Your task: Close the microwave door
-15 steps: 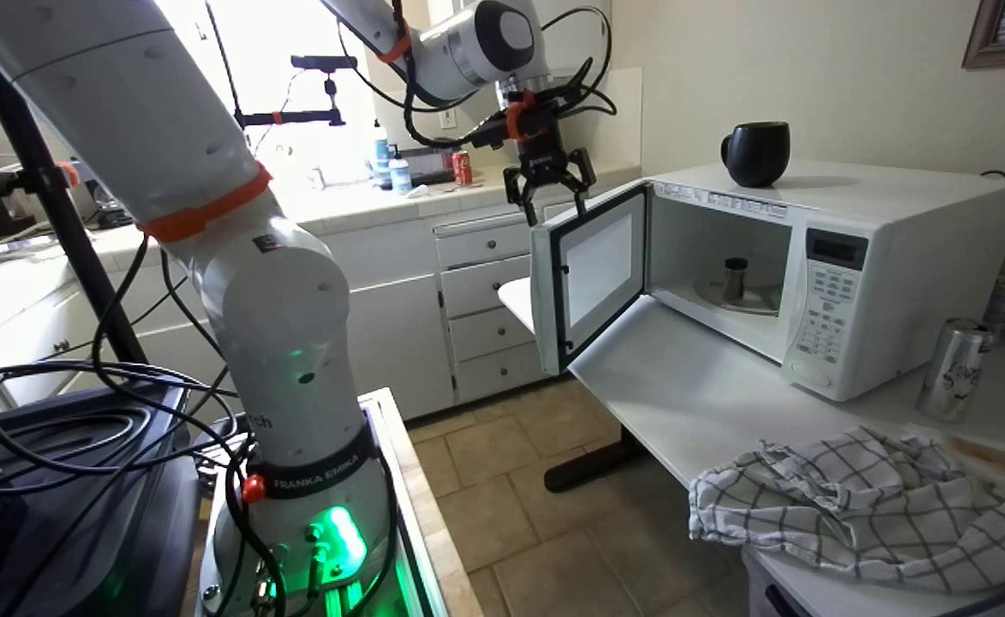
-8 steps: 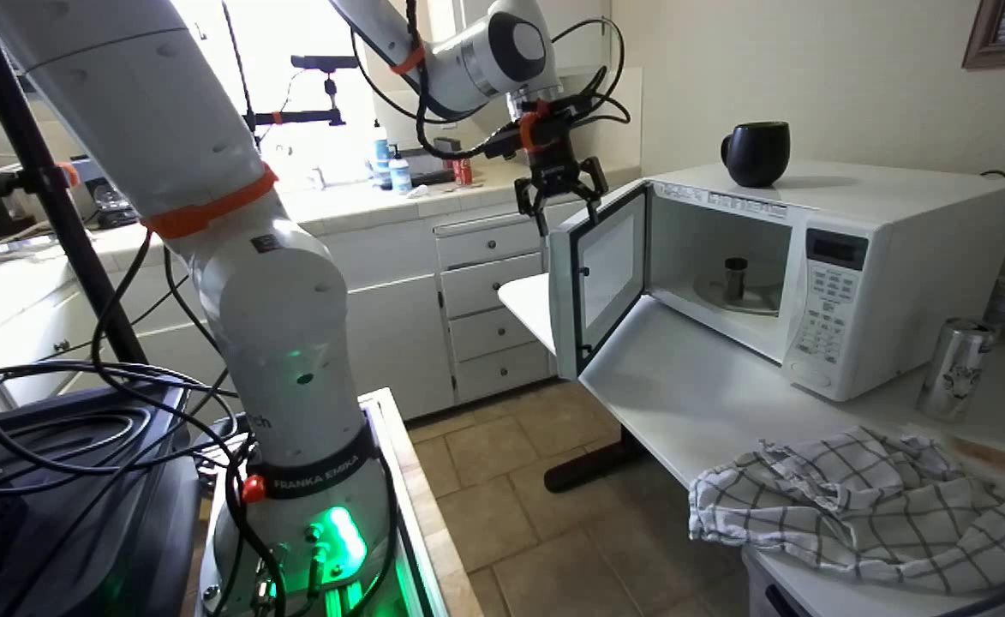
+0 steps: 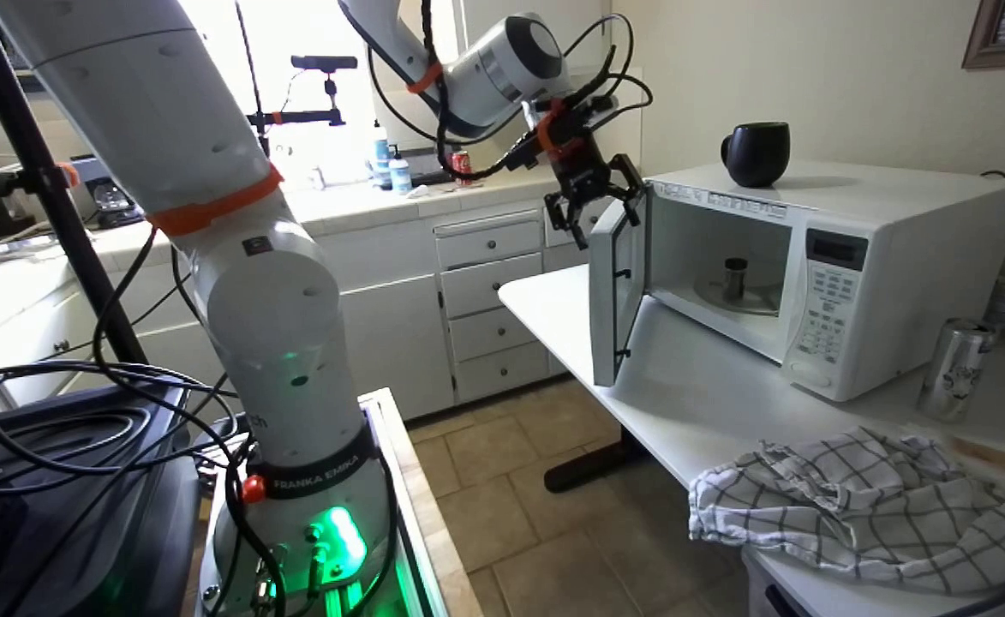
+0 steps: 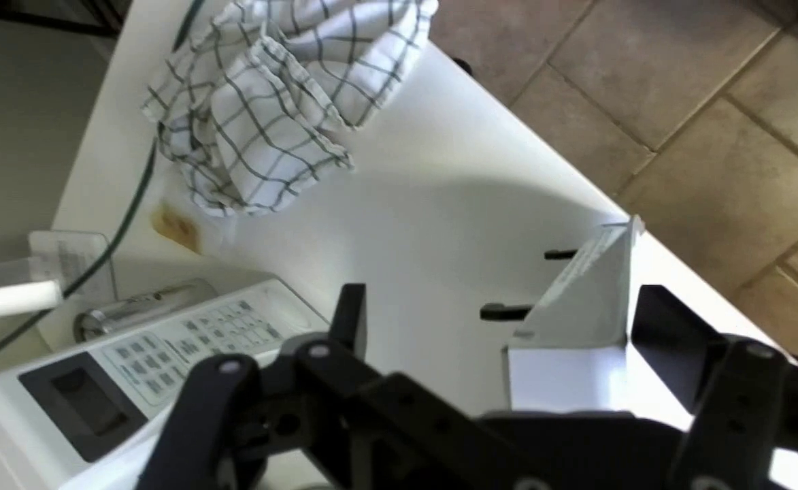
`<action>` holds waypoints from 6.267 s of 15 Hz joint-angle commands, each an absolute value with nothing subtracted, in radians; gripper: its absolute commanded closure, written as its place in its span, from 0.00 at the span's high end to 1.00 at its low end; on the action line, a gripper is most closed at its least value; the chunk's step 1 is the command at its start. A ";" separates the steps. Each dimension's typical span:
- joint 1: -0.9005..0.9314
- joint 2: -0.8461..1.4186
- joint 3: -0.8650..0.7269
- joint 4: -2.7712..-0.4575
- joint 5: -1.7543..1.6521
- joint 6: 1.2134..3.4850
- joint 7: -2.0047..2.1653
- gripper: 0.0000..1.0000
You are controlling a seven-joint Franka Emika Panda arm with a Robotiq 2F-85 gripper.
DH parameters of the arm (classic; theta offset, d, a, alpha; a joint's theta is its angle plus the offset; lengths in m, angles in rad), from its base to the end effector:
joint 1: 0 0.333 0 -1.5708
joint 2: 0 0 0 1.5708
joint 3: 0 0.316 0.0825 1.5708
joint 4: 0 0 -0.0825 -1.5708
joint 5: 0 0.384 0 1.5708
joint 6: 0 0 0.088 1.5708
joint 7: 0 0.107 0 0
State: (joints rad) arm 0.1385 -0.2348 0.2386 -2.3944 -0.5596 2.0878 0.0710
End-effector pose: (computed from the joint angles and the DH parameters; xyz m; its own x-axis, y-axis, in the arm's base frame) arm 0.4337 0.1447 0.4065 0.8365 0.5347 -0.1199 0.5172 -0.6980 0.4952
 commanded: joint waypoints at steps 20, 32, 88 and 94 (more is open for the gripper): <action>0.088 -0.303 0.282 -2.389 -0.478 2.035 0.514 1.00; 0.060 -0.098 0.203 -2.282 -0.753 1.970 0.546 1.00; 0.021 0.200 -0.016 -2.056 -0.639 2.690 0.950 1.00; 0.020 0.205 0.000 -2.057 -0.634 2.732 0.892 1.00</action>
State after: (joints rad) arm 0.0217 0.1999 -0.0141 -2.0560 -0.6395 2.6899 0.9338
